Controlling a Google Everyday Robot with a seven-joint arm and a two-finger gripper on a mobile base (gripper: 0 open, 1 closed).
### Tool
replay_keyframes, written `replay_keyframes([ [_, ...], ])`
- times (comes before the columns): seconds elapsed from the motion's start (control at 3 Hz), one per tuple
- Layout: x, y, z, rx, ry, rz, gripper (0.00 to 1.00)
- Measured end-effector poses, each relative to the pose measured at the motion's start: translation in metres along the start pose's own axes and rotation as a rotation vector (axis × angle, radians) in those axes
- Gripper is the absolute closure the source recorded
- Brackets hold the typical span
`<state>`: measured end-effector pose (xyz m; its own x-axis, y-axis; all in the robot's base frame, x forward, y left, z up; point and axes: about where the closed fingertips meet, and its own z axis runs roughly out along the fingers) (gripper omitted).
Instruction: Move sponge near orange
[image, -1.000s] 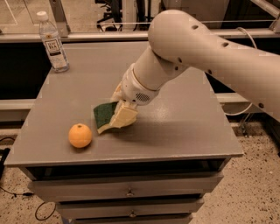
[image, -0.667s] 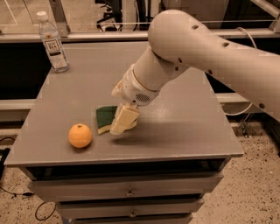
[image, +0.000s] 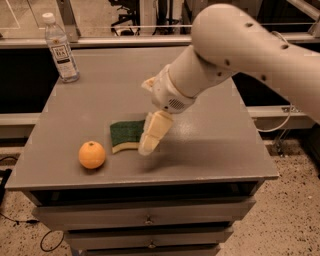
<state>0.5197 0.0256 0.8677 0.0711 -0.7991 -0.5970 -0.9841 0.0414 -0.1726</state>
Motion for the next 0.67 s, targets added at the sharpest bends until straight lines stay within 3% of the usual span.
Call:
replay_keyframes([
  [0.33,0.0205,-0.0228,-0.0558,0.107,-0.112,0.056,0.00],
  [0.67,0.0197,-0.0222,-0.0544,0.105,-0.110,0.053,0.00],
])
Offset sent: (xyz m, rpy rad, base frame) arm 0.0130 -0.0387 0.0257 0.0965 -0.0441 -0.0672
